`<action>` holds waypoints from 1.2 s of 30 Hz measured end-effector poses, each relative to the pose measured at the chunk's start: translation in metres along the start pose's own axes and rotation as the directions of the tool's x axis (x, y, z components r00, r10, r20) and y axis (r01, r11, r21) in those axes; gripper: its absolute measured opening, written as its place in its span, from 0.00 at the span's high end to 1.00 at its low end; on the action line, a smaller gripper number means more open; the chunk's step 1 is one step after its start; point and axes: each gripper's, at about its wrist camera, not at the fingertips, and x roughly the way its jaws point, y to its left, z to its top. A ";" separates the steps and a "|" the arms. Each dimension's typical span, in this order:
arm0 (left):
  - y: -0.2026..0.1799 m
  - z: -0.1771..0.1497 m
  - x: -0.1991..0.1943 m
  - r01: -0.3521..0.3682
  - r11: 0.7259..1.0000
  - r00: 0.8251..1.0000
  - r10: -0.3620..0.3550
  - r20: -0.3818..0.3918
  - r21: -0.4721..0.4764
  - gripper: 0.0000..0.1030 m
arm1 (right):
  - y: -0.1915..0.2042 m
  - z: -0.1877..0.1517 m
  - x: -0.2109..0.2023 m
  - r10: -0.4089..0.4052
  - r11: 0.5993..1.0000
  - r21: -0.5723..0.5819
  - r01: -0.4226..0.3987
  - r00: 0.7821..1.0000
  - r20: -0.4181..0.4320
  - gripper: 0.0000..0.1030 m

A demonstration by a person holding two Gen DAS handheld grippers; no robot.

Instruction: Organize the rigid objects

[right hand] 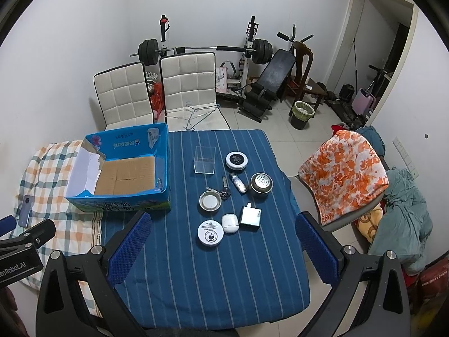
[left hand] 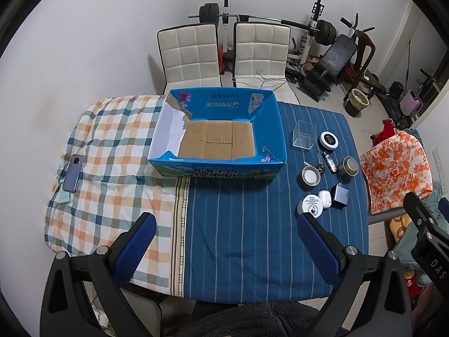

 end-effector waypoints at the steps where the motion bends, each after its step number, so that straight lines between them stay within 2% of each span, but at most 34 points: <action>1: 0.000 0.001 0.000 0.001 1.000 1.000 -0.001 0.002 0.001 0.00 | 0.000 0.001 -0.001 0.001 1.000 0.002 -0.001 1.000 -0.002 0.00; 36: 0.001 -0.005 -0.001 0.003 1.000 1.000 -0.003 0.011 -0.002 0.00 | -0.003 0.001 -0.002 0.004 1.000 0.000 -0.004 1.000 -0.005 0.00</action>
